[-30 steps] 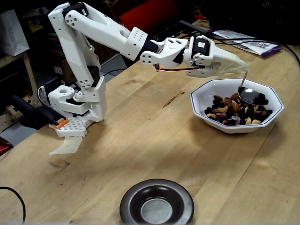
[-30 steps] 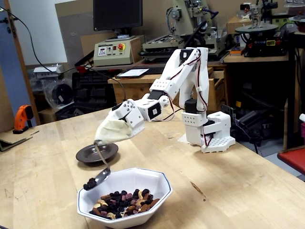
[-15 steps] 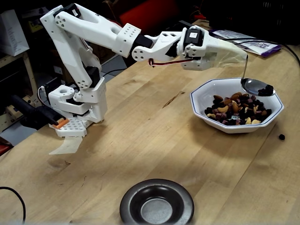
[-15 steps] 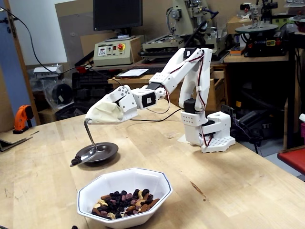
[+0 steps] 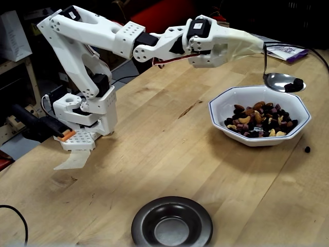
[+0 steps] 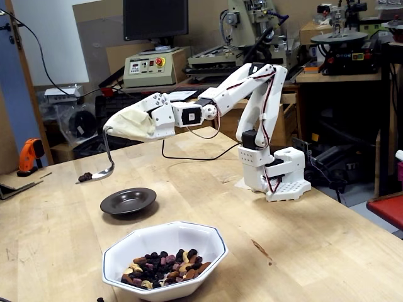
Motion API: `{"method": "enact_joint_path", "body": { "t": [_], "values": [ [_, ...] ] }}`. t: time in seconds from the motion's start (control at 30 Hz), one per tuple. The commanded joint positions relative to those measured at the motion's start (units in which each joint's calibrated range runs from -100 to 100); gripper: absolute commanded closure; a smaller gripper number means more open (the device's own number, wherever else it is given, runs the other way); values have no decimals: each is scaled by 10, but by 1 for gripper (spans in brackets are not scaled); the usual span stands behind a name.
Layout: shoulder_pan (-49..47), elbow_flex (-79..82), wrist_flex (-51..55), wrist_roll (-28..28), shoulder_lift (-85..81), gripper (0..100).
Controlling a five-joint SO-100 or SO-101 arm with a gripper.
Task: Use spoon to transfer food from the white bowl to brown plate
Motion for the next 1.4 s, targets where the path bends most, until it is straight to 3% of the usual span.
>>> {"method": "enact_joint_path", "body": {
  "t": [0.0,0.83,1.37],
  "values": [
    [24,-6,-13,-1,-41,95],
    [200,-5,-13,-4,-65,95],
    [254,36,-5,-5,-78,95]
  ]
}}
